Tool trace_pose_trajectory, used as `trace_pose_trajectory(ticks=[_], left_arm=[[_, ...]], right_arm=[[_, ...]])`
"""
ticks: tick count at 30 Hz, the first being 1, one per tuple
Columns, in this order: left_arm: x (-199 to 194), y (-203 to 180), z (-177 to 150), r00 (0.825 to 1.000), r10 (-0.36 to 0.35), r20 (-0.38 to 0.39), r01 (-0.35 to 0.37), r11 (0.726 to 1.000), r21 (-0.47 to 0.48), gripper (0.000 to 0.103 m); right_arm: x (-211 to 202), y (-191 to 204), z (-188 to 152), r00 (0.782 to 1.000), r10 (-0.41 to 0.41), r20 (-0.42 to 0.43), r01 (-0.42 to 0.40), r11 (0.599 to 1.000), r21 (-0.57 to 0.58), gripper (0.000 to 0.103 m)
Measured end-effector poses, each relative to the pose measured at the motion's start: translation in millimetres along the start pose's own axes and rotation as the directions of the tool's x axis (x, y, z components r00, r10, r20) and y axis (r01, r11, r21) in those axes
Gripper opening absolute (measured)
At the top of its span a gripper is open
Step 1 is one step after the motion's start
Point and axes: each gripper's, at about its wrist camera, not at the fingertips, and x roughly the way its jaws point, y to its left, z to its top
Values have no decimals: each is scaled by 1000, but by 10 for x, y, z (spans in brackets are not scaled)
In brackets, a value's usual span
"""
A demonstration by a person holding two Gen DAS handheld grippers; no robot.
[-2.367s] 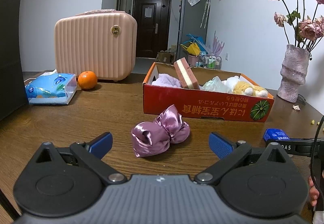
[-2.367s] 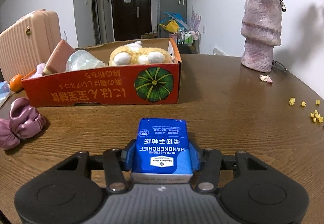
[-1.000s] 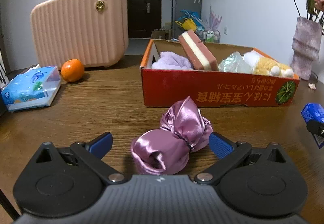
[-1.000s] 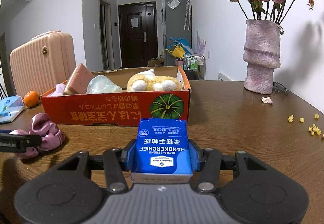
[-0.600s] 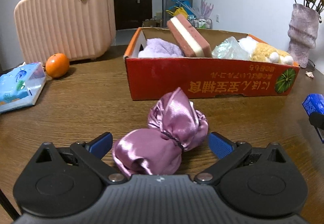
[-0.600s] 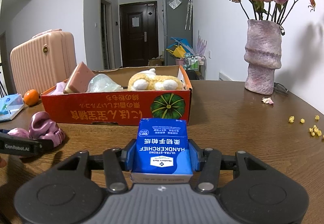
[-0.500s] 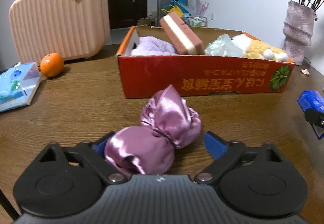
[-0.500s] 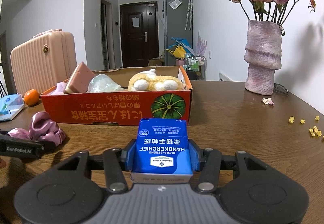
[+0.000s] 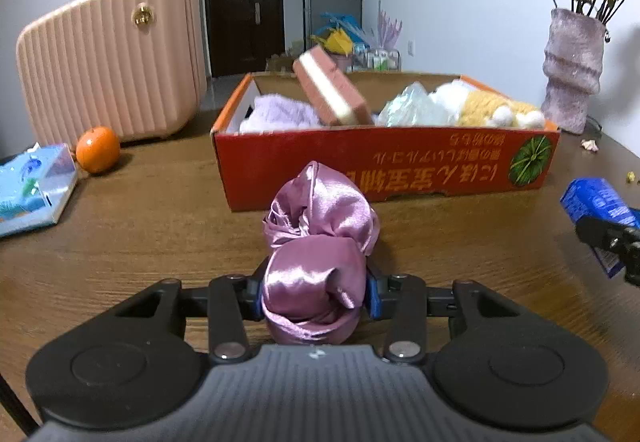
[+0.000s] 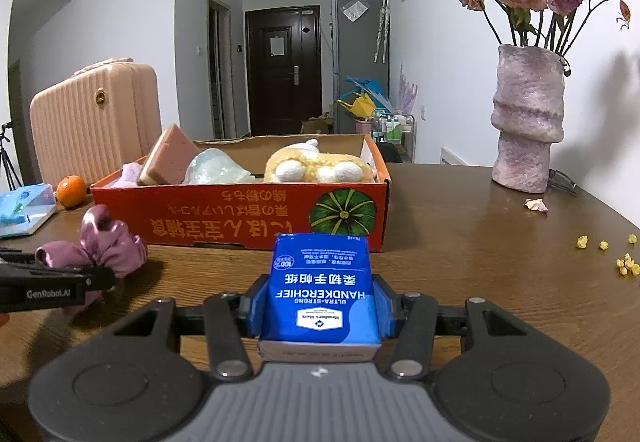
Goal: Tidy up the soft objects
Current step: 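Carry the pink bow in the left tool while the right carries the handkerchief pack to the box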
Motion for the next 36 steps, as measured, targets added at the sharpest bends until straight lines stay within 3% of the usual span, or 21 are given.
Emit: trace_pose_trajectory(ticks=[8, 36], left_arm=[[-205, -117, 16, 997, 12, 79, -11, 1000, -18, 44], [-679, -337, 57, 976, 34, 215, -14, 995, -94, 44]], right_arm=[[-63, 13, 19, 999, 22, 23, -22, 1000, 2, 51], [-325, 43, 125, 985, 79, 152, -83, 996, 20, 51]])
